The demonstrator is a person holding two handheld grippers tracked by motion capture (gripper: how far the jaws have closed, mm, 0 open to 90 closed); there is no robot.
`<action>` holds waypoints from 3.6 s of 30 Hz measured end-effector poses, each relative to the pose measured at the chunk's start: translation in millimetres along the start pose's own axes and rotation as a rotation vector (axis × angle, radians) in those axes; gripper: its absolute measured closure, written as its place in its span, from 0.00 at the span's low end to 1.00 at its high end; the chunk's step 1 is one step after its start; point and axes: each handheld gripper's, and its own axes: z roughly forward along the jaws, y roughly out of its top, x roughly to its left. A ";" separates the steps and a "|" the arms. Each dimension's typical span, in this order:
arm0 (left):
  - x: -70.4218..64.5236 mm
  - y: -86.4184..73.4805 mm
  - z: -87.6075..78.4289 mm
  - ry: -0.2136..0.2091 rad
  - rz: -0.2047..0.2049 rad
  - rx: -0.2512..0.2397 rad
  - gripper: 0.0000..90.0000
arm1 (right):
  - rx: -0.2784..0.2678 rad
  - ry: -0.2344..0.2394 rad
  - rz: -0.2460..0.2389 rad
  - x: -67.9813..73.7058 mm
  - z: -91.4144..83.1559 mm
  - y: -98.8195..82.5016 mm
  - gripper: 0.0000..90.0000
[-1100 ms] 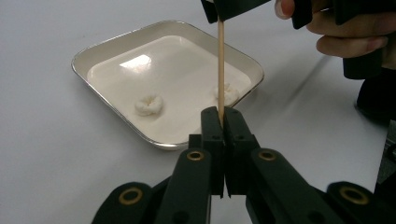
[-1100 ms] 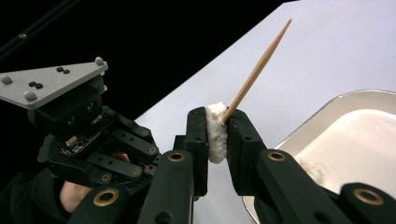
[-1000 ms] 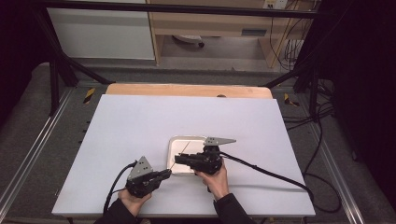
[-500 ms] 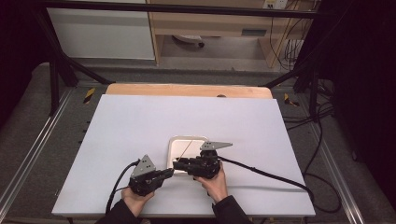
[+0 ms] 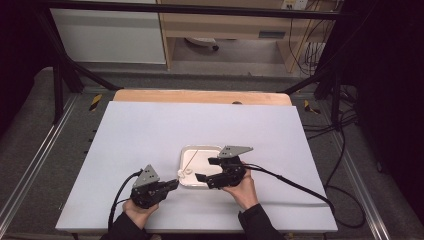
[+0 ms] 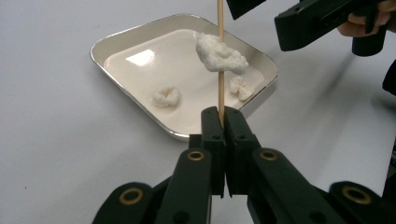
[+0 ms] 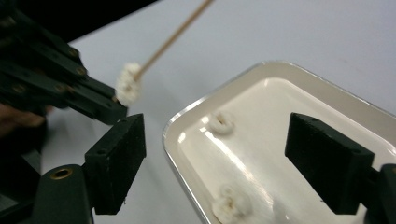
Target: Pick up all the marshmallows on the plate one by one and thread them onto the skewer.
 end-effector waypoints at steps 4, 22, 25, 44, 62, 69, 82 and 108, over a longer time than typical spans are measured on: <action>1.5 -1.3 -2.3 0.000 -0.001 0.004 0.98 | 0.082 -0.050 -0.043 -4.2 3.2 -2.9 0.22; 3.6 -3.4 -2.3 -0.004 -0.002 0.022 0.97 | 0.227 -0.111 -0.095 -6.9 23.9 -21.8 0.58; 3.8 -3.3 -2.5 -0.004 -0.003 0.021 0.97 | 0.233 -0.103 -0.095 -7.3 24.1 -22.0 0.61; 3.3 -3.2 -1.8 -0.006 0.004 0.029 0.97 | 0.273 -0.079 -0.087 -8.3 23.7 -22.0 0.76; 0.6 -3.3 -1.1 -0.023 0.022 0.030 0.97 | 0.135 -0.019 -0.008 -8.3 -3.4 -0.1 0.83; -3.0 -3.3 -0.7 -0.042 0.039 0.018 0.97 | 0.013 0.043 0.040 -11.2 -30.6 16.1 0.82; -11.9 -3.2 0.0 -0.067 0.091 -0.013 0.97 | -0.201 0.170 0.162 -20.7 -54.0 36.0 0.82; -15.0 -5.2 -4.8 -0.069 0.095 -0.095 0.98 | -0.225 0.277 0.253 -19.0 -33.7 29.1 0.84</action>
